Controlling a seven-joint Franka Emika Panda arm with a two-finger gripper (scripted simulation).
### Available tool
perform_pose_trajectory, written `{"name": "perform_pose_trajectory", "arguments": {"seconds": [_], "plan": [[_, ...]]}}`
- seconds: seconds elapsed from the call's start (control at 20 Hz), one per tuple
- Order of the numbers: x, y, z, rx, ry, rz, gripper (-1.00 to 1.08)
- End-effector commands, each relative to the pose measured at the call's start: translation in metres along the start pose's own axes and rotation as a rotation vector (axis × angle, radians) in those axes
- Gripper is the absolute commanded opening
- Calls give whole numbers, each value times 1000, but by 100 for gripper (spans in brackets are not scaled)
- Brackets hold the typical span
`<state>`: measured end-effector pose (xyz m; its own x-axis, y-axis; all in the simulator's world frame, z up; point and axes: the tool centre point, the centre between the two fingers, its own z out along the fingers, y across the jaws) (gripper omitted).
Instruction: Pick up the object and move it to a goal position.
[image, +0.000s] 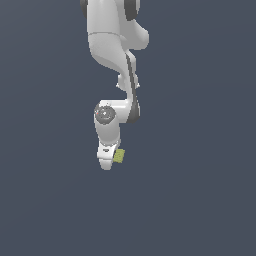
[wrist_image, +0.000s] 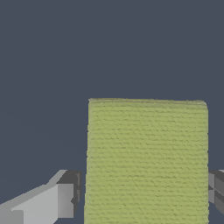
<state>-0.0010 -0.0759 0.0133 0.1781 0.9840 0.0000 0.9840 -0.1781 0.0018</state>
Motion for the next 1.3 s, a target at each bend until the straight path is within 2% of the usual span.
{"name": "perform_pose_trajectory", "arguments": {"seconds": [0.0, 0.05, 0.75, 1.25], "plan": [[0, 0, 4, 2, 0, 0, 100], [0, 0, 4, 2, 0, 0, -100], [5, 4, -2, -2, 0, 0, -100], [53, 31, -30, -1, 1, 0, -100]]}}
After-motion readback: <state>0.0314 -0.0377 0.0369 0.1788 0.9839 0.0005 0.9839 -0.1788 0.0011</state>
